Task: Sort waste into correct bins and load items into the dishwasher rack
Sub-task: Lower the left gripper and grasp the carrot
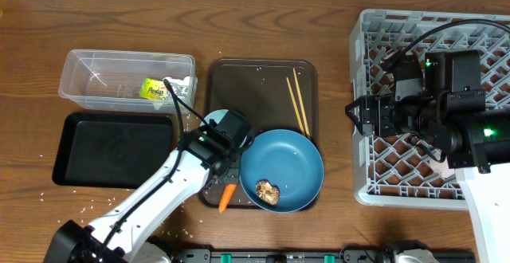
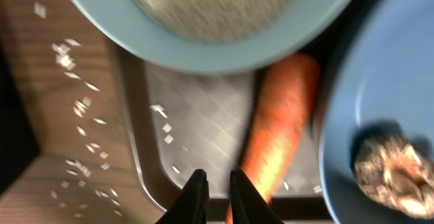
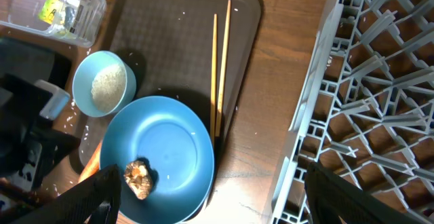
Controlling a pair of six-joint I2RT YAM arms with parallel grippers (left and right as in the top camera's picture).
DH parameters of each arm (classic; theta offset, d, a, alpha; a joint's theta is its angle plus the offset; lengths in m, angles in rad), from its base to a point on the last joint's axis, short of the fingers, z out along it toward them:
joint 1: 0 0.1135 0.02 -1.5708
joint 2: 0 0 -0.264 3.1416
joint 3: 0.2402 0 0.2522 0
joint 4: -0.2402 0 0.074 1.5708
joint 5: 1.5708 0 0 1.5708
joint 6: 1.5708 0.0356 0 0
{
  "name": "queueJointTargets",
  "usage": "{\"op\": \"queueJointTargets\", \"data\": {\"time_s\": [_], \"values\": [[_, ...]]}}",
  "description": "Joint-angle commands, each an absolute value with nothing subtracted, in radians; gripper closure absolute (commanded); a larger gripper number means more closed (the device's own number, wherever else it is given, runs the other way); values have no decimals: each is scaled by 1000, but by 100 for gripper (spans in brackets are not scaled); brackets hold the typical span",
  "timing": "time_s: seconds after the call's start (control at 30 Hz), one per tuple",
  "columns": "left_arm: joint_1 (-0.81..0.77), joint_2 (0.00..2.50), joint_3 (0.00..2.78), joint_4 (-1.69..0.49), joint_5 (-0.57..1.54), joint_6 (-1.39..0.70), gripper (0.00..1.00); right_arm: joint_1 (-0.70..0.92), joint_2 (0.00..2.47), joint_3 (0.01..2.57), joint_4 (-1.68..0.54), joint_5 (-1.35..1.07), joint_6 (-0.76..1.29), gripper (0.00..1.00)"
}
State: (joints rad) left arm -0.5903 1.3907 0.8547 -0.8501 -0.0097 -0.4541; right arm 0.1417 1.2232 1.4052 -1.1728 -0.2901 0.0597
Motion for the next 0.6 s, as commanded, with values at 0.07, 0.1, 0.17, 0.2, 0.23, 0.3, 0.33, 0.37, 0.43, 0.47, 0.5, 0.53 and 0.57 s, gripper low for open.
{"op": "queueJointTargets", "data": {"time_s": [0.07, 0.1, 0.17, 0.2, 0.23, 0.3, 0.33, 0.37, 0.43, 0.47, 0.5, 0.53, 0.57], "values": [[-559, 1412, 842, -798, -71, -457, 87, 152, 1224, 1411, -1174, -284, 58, 21], [-556, 1421, 842, -786, -71, -457, 88, 152, 1224, 1411, -1174, -284, 58, 21], [-554, 1441, 842, -771, -61, -457, 89, 152, 1224, 1411, -1175, -284, 58, 20], [-554, 1446, 842, -769, -59, -458, 89, 152, 1224, 1411, -1175, -284, 58, 21], [-554, 1452, 842, -768, -57, -457, 89, 152, 1224, 1411, -1175, -284, 58, 21], [-554, 1463, 842, -764, -57, -457, 90, 152, 1224, 1411, -1175, -284, 58, 21], [-554, 1467, 842, -756, -57, -448, 89, 152, 1224, 1411, -1175, -284, 58, 20], [-554, 1470, 842, -746, -57, -439, 90, 152, 1224, 1411, -1174, -284, 58, 20], [-554, 1478, 842, -726, -57, -423, 89, 152, 1224, 1411, -1174, -284, 58, 20], [-552, 1486, 842, -712, -57, -419, 90, 152, 1224, 1411, -1174, -284, 58, 20], [-548, 1494, 842, -699, -57, -410, 90, 152, 1224, 1411, -1174, -284, 58, 20], [-543, 1503, 842, -680, -57, -397, 89, 152, 1224, 1411, -1174, -284, 58, 20], [-537, 1513, 842, -663, -57, -385, 90, 152, 1224, 1411, -1174, -284, 58, 20]]}}
